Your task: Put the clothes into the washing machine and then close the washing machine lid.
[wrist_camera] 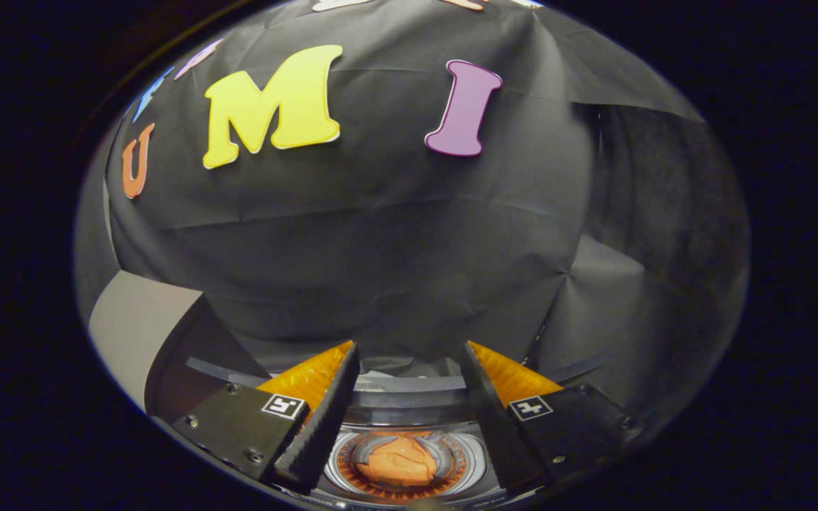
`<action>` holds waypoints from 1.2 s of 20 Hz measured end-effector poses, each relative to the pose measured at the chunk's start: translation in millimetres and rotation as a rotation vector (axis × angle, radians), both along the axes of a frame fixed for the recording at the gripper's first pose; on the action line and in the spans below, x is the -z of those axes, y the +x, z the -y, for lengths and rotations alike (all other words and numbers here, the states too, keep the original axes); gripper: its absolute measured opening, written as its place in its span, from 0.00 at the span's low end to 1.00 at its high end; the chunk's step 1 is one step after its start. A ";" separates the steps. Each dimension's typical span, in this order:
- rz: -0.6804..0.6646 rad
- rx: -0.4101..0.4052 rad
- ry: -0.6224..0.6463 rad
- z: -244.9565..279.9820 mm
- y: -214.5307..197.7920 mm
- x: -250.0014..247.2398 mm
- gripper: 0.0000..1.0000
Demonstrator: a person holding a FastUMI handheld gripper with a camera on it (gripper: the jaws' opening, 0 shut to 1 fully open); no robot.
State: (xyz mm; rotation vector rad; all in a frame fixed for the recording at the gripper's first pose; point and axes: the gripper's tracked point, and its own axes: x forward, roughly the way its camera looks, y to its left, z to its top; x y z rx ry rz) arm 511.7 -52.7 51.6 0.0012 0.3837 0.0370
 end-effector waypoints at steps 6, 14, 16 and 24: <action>0.009 0.003 -0.003 1.2 -27.8 11.5 0.90; 0.005 0.004 0.000 2.4 -66.4 38.5 0.90; -0.006 0.002 -0.013 3.4 -76.4 50.8 0.90; -0.115 -0.012 -0.049 1.6 -93.8 98.4 0.92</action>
